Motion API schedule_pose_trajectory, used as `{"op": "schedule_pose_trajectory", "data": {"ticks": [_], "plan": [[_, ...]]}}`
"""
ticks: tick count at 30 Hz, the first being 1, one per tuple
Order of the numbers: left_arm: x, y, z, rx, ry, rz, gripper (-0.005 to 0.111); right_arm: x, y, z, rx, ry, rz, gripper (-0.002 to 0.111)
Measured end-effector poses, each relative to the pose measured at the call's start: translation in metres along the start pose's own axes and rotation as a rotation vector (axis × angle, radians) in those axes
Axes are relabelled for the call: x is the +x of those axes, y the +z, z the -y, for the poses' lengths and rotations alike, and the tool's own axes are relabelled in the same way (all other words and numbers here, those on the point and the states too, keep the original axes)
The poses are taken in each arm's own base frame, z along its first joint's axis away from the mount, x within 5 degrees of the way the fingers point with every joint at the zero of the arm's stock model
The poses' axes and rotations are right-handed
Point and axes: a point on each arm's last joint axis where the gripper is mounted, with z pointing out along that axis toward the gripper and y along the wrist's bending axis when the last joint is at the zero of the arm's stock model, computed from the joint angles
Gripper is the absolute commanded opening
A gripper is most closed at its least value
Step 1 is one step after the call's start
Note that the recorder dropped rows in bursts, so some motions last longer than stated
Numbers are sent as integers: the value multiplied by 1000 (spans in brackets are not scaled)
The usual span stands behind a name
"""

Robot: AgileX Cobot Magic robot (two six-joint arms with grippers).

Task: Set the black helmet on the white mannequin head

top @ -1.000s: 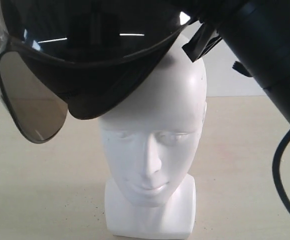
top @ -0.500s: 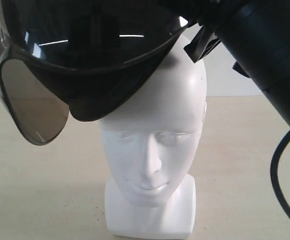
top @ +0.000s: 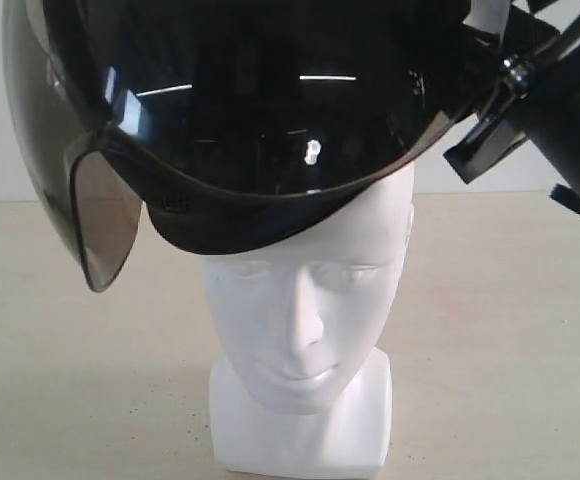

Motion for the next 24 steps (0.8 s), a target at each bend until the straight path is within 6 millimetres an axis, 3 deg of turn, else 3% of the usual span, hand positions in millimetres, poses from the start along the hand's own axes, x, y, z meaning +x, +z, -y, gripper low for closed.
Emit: {"op": "schedule_pose_trajectory", "data": {"ticks": [5, 13, 24], "plan": [[7, 10, 2, 74, -9, -12, 4, -2, -11, 4, 20, 7, 20, 0], [-3, 13, 8, 182, 28, 56, 4, -4, -18, 6, 35, -5, 36, 0], [-9, 48, -2, 315, 30, 55, 4, -6, -27, 11, 58, -41, 63, 0]]}}
